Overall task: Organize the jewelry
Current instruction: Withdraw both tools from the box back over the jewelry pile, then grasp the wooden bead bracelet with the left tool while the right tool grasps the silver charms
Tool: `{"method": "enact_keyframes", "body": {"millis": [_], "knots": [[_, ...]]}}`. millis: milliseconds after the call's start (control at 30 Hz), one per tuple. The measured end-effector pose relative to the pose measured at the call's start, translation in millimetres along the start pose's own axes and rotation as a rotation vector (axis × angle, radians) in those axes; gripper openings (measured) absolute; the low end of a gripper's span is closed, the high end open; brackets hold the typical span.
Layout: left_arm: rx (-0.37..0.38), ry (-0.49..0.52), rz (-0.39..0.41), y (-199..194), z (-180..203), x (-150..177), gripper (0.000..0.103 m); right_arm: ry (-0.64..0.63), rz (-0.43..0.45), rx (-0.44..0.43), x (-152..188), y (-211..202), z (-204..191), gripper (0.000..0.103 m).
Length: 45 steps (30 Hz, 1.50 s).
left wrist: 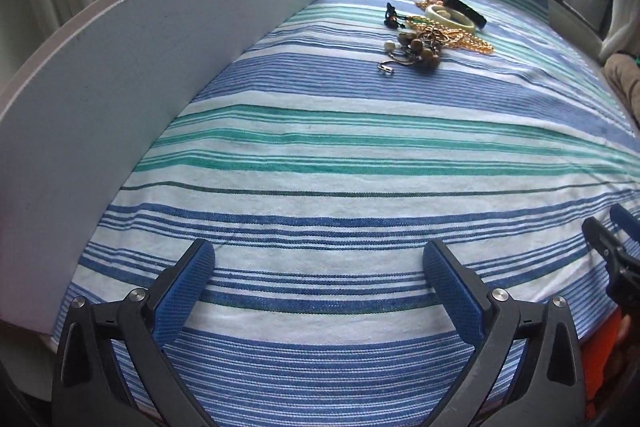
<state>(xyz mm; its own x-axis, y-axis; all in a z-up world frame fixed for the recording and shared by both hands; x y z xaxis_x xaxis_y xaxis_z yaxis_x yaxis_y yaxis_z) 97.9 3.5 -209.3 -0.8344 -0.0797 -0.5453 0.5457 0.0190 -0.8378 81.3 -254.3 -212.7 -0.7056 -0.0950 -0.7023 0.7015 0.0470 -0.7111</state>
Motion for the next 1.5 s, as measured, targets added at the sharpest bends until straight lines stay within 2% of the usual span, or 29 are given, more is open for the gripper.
{"method": "enact_keyframes", "body": {"millis": [33, 167, 433, 467, 533, 600, 733, 833, 900, 967, 1033, 1100, 1133, 1167, 1200, 1233, 1267, 1300, 1333, 1500], "knots": [[0.002, 0.001, 0.011, 0, 0, 1, 0.103, 0.003, 0.008, 0.004, 1, 0, -1, 0.085], [0.015, 0.014, 0.065, -5, 1, 5, 0.103, 0.010, 0.010, 0.016, 2, 1, -2, 0.086], [0.018, 0.020, 0.053, -6, 2, 5, 0.103, 0.032, -0.001, 0.036, 1, 3, -3, 0.086], [0.023, 0.026, 0.044, -6, 2, 5, 0.103, 0.039, 0.003, 0.042, 2, 2, -3, 0.086], [0.036, 0.041, -0.023, -5, 3, 4, 0.102, 0.048, 0.004, 0.052, 2, 2, -3, 0.086], [0.077, 0.037, -0.067, -11, 6, -2, 0.101, 0.048, 0.008, 0.052, 2, 2, -3, 0.086], [0.183, 0.038, 0.021, -42, 26, -52, 0.101, 0.052, 0.003, 0.046, 2, 2, -3, 0.087], [0.283, 0.053, 0.028, -35, 52, -99, 0.101, 0.056, -0.007, 0.044, 1, 3, -4, 0.088], [0.298, 0.035, 0.023, -12, 67, -125, 0.101, 0.056, -0.007, 0.045, 0, 3, -4, 0.088], [0.257, 0.019, 0.011, 19, 77, -142, 0.099, 0.056, 0.003, 0.047, 1, 2, -4, 0.088], [0.214, 0.017, -0.017, 49, 86, -150, 0.081, 0.056, 0.009, 0.047, 1, 2, -5, 0.088], [0.199, 0.028, -0.051, 73, 95, -152, 0.073, 0.053, 0.014, 0.044, 1, 1, -6, 0.088], [0.184, 0.038, -0.066, 84, 96, -152, 0.066, 0.050, 0.016, 0.041, 2, 1, -6, 0.088], [0.154, 0.044, -0.072, 92, 95, -152, 0.058, 0.048, 0.017, 0.037, 2, 1, -6, 0.088], [0.135, 0.056, -0.028, 91, 94, -155, 0.042, 0.045, 0.018, 0.034, 2, 1, -6, 0.088], [0.153, 0.058, -0.012, 87, 94, -156, 0.034, 0.042, 0.019, 0.033, 2, 1, -6, 0.088], [0.186, 0.047, -0.009, 81, 93, -155, 0.033, 0.041, 0.020, 0.032, 2, 1, -6, 0.088], [0.213, 0.035, 0.004, 73, 90, -154, 0.020, 0.040, 0.021, 0.032, 2, 1, -6, 0.088], [0.236, 0.036, 0.020, 62, 88, -153, 0.012, 0.039, 0.021, 0.032, 1, 1, -7, 0.088], [0.321, 0.034, 0.014, 19, 65, -122, 0.011, 0.042, 0.018, 0.034, 1, 2, -7, 0.088]]}}
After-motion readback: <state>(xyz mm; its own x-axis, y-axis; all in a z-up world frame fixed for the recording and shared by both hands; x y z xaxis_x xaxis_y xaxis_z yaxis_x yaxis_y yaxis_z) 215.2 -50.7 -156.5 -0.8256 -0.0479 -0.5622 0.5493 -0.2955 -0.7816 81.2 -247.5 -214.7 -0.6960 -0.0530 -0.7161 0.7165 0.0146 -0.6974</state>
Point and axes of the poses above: each gripper's, at about its wrist camera, not at the fingertips, and y roughly the way its jaws point, z to its right, x to its underside, the point moved 8 cm from there along y, roughly the way its jaws point, and after that the axes turned 3 degrees about -y, right-handed, at the moved point
